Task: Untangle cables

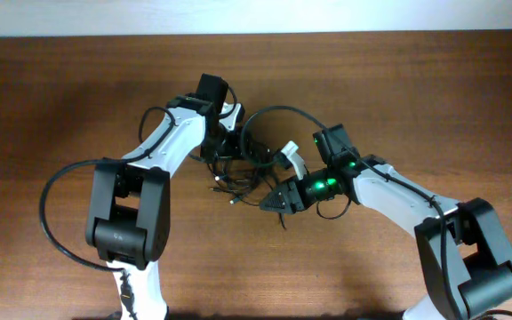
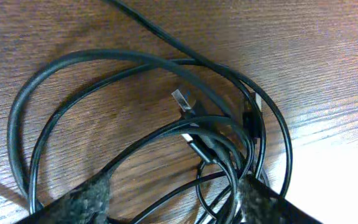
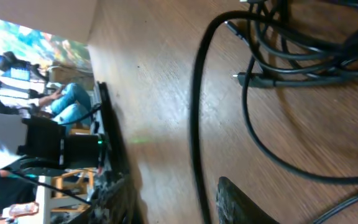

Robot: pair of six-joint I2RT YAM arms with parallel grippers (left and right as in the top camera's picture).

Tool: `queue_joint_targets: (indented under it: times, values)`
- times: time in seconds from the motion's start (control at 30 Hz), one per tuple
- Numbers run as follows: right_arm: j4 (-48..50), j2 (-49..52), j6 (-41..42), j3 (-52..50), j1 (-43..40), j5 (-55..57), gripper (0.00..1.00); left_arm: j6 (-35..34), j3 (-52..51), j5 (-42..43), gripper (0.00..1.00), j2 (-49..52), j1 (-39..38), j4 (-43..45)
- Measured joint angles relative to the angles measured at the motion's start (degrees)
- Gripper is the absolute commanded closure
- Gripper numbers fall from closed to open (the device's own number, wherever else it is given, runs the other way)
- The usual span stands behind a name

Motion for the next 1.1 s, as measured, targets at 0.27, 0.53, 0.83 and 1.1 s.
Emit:
queue_joint_targets:
  times: [0.27, 0.53, 0.83, 1.1]
  values:
    - [3.1, 0.0, 0.0, 0.0, 0.2, 6.6, 0.58, -0.2, 0.0, -0.1, 0.34, 0.0, -1.9, 1.7]
    - [8.9, 0.0, 0.0, 0.0, 0.2, 7.5, 0.96, -1.8, 0.0, -1.9, 0.43, 1.8, -3.8, 1.9]
    - [3.9, -5.4, 4.9, 0.0, -5.0, 1.4, 0.96, -3.4, 0.1, -2.9, 1.00, 3.0, -3.8, 3.0]
    - [-6.2, -23.4, 2.2, 0.0, -5.5, 13.4, 0.96, -3.4, 0.8, 6.1, 1.00, 1.1, 2.3, 0.6]
